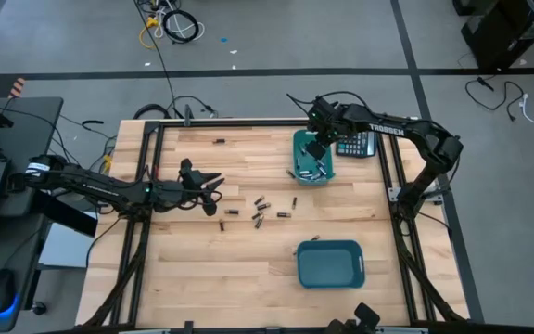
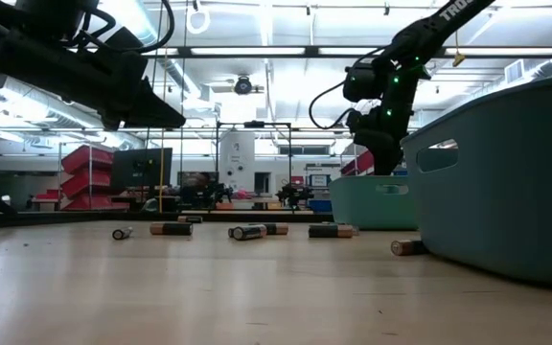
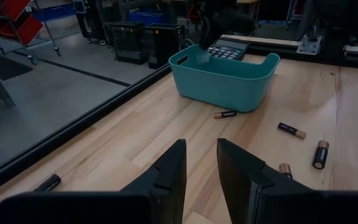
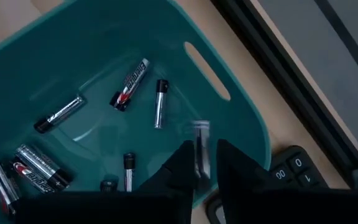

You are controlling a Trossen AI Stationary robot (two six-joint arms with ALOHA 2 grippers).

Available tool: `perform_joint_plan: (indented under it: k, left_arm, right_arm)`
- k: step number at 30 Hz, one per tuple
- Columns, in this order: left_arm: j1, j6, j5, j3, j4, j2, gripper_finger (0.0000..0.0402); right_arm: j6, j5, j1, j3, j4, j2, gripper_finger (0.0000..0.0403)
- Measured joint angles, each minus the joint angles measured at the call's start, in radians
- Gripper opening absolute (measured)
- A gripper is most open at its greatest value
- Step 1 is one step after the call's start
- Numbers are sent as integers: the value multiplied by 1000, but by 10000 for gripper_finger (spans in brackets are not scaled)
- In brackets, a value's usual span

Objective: Sort batteries
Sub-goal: Put the silver battery into the green bin, then put the black battery into the blue bin

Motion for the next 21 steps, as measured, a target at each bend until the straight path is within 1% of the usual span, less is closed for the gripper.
perform_joint_plan:
  k: [10,14,17,21]
  left_arm:
    - [0,-1,0,0,0,0,92]
    - [0,-1,4,0,0,0,92]
    - [0,0,53,0,0,0,92]
    - [0,17,162,0,0,0,92]
  right_arm:
    - [2,2,0,0,0,-2,54]
    - [15,5,0,0,-4,-27,54]
    - [16,6,3,0,-16,-55,54]
    - [17,5,30,0,-25,-111,54]
